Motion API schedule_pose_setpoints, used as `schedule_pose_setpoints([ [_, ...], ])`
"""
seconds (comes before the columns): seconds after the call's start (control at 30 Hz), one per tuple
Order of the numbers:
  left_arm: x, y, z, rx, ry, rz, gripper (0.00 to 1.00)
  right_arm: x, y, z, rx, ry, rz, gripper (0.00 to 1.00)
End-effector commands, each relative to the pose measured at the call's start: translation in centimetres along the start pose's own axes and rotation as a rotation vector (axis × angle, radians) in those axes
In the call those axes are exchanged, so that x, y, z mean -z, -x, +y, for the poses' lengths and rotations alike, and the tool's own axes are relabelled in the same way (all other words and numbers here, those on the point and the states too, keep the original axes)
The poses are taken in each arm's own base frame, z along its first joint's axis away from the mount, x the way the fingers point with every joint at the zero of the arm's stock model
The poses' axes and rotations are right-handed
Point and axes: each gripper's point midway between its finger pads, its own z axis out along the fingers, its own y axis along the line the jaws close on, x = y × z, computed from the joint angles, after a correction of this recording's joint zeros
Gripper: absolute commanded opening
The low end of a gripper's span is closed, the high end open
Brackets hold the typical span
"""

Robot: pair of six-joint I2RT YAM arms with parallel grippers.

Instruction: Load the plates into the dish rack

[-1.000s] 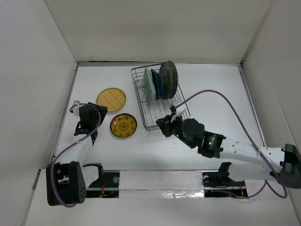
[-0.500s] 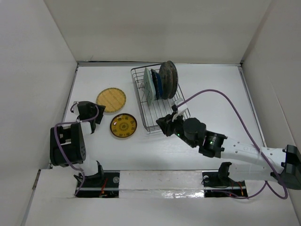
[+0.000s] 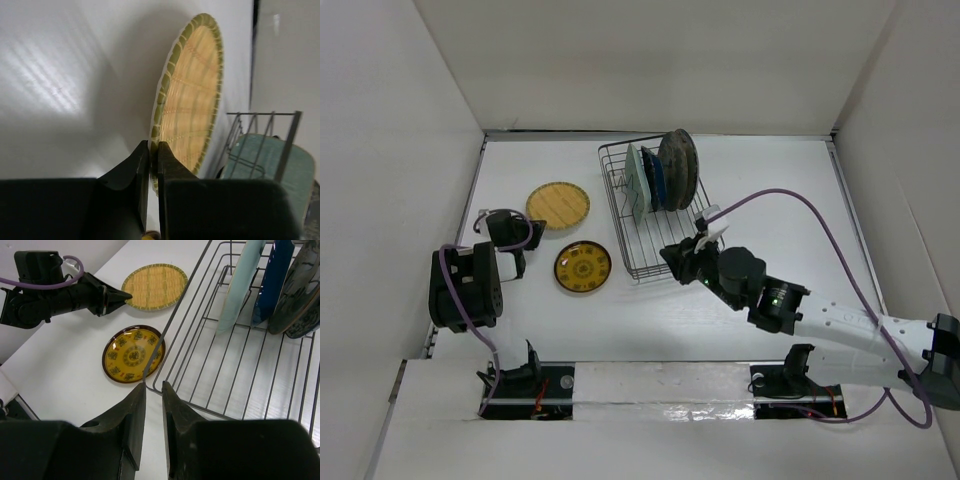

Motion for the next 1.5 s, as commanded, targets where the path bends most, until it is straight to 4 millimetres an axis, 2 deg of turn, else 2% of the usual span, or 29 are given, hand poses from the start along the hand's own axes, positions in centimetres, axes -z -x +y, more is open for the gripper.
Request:
schedule_pose_setpoints([
  [0.0, 0.1, 0.6, -1.1, 0.043, -0.087, -0.041, 0.0, 0.1, 1.5, 0.4, -0.029, 0.021, -0.047, 0.25],
  [0.1, 1.7, 1.2, -2.7, 0.053, -0.186, -0.09, 0.0, -0.1, 1.5, 0.7, -0.026, 0.033, -0.04, 0.25],
  [0.2, 4.3, 2.6, -5.8, 0.034, -0.302, -0.166, 0.0, -0.3, 1.7, 1.6, -0.028, 0.076, -0.038, 0.27],
  [0.23, 5.8, 3.3, -7.5, 0.021, -0.356, -0.2, 0.0, -0.4, 1.9, 1.9, -0.031, 0.087, -0.041, 0.31],
  [0.3, 7.4, 4.2, -9.0, -0.004, -0.405, -0.248, 0.0, -0.6, 2.0, 2.5, -0.034, 0.106, -0.036, 0.38],
  [0.33, 9.2, 4.8, -10.8, -0.019, -0.463, -0.279, 0.0, -0.7, 2.5, 2.7, -0.039, 0.113, -0.043, 0.46],
  [0.4, 10.8, 5.1, -11.8, -0.035, -0.493, -0.305, 0.0, -0.8, 2.7, 3.1, -0.046, 0.125, -0.043, 0.53],
  [0.43, 12.9, 5.4, -13.3, -0.055, -0.553, -0.332, 0.0, -1.0, 2.7, 3.5, -0.049, 0.139, -0.04, 0.59],
  [0.47, 13.6, 5.3, -13.3, -0.063, -0.553, -0.333, 0.0, -1.2, 3.0, 3.8, -0.062, 0.147, -0.045, 0.62],
  [0.53, 16.5, 5.1, -14.8, -0.092, -0.625, -0.348, 0.0, -1.4, 3.3, 4.6, -0.078, 0.174, -0.044, 0.7],
  [0.57, 16.9, 4.8, -14.6, -0.11, -0.616, -0.341, 0.0, -1.8, 3.2, 5.0, -0.086, 0.187, -0.04, 0.74],
  [0.6, 17.7, 4.1, -14.9, -0.134, -0.64, -0.31, 0.0, -1.9, 4.0, 5.6, -0.096, 0.206, -0.052, 0.8],
  [0.63, 19.3, 3.6, -15.8, -0.159, -0.689, -0.301, 0.0, -2.1, 4.3, 5.9, -0.098, 0.213, -0.057, 0.84],
  [0.67, 19.4, 2.9, -15.5, -0.185, -0.68, -0.272, 0.0, -2.7, 4.3, 6.1, -0.099, 0.211, -0.055, 0.88],
  [0.7, 19.9, 2.0, -15.6, -0.211, -0.697, -0.228, 0.0, -2.9, 5.5, 6.6, -0.103, 0.217, -0.076, 0.92],
  [0.77, 21.4, 0.7, -16.0, -0.239, -0.741, -0.179, 0.0, -3.5, 6.5, 7.1, -0.101, 0.217, -0.094, 1.0],
  [0.8, 21.9, -0.4, -16.0, -0.257, -0.764, -0.123, 0.0, -4.3, 6.5, 6.9, -0.097, 0.211, -0.089, 1.0],
  [0.83, 22.6, -0.9, -16.1, -0.27, -0.787, -0.103, 0.0, -4.7, 8.0, 7.3, -0.103, 0.228, -0.111, 1.0],
  [0.87, 22.9, -1.4, -16.0, -0.279, -0.788, -0.078, 0.0, -5.1, 8.5, 7.3, -0.104, 0.23, -0.117, 1.0],
  [0.9, 23.4, -2.2, -16.0, -0.306, -0.804, -0.039, 0.0, -6.1, 8.4, 6.5, -0.103, 0.212, -0.115, 1.0],
  [0.93, 24.2, -2.6, -16.3, -0.327, -0.828, -0.026, 0.0, -6.6, 9.3, 6.6, -0.106, 0.224, -0.125, 1.0],
  [0.97, 24.6, -3.4, -16.2, -0.352, -0.841, 0.014, 0.0, -7.3, 9.7, 5.5, -0.108, 0.207, -0.13, 1.0],
  [1.0, 25.0, -3.8, -16.2, -0.371, -0.854, 0.03, 0.0, -7.6, 9.6, 5.8, -0.111, 0.216, -0.123, 1.0],
  [1.03, 25.7, -4.0, -16.7, -0.405, -0.876, 0.033, 0.0, -8.4, 9.5, 4.7, -0.114, 0.199, -0.114, 1.0],
  [1.1, 26.1, -5.2, -16.5, -0.439, -0.887, 0.089, 0.0, -8.9, 9.8, 4.1, -0.128, 0.204, -0.115, 1.0],
  [1.3, 27.2, -7.7, -16.3, -0.516, -0.969, 0.215, 0.0, -10.7, 9.0, 2.7, -0.135, 0.198, -0.077, 1.0],
  [1.33, 27.2, -7.9, -16.3, -0.523, -0.975, 0.234, 0.0, -10.6, 8.8, 3.5, -0.132, 0.241, -0.065, 1.0],
  [1.47, 28.1, -8.8, -16.7, -0.581, -1.019, 0.288, 0.0, -11.3, 8.5, 3.4, -0.134, 0.267, -0.054, 0.97],
])
